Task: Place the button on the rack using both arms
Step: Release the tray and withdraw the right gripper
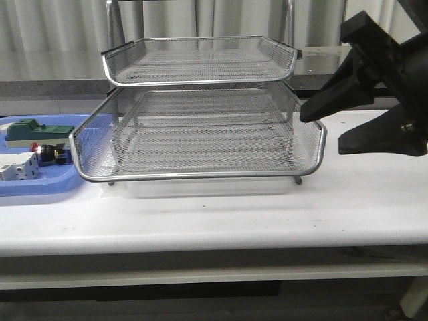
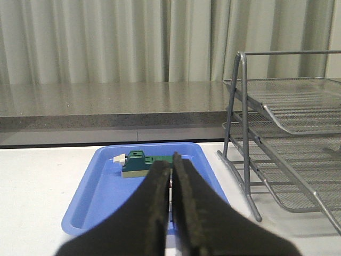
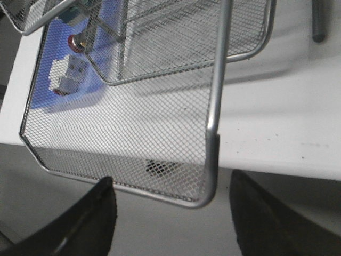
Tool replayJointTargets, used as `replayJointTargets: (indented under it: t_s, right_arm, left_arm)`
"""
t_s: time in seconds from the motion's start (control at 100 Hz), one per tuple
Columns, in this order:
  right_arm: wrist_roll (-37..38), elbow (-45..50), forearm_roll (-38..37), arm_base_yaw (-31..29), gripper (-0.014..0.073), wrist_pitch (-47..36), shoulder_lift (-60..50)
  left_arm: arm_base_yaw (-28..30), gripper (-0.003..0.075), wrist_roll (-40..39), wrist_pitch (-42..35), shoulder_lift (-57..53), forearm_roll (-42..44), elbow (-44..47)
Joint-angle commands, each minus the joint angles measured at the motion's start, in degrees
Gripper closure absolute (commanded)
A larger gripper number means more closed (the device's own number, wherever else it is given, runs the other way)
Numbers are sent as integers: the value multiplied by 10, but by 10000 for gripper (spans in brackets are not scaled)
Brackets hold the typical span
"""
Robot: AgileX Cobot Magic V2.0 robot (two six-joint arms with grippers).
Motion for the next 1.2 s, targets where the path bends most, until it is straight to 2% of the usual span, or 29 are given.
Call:
replayJointTargets:
  t_s: [0.0, 0.18, 0.3, 0.47, 0.68, 0.86, 1.19]
  right_arm:
    - [69, -9, -90, -3, 120, 3, -48]
    - [230, -9, -299, -3, 123, -3, -120]
    - [328, -14, -441, -3, 155, 6, -170]
    - [461, -44, -614, -3, 179, 61, -234]
    - [576, -89, -800, -3, 180, 146, -305]
    - [625, -95, -878, -3, 181, 175, -372]
    - [632, -96, -905, -3, 197, 192, -438]
  left_arm:
    - [0, 716, -6, -49, -19, 0, 26]
    - [0, 716, -6, -49, -19, 0, 26]
    - [0, 716, -6, -49, -19, 0, 26]
    - [0, 716, -6, -49, -19, 0, 26]
    - [0, 716, -6, -49, -19, 0, 26]
    - [0, 716, -6, -49, -19, 0, 26]
    - [0, 716, -6, -49, -19, 0, 26]
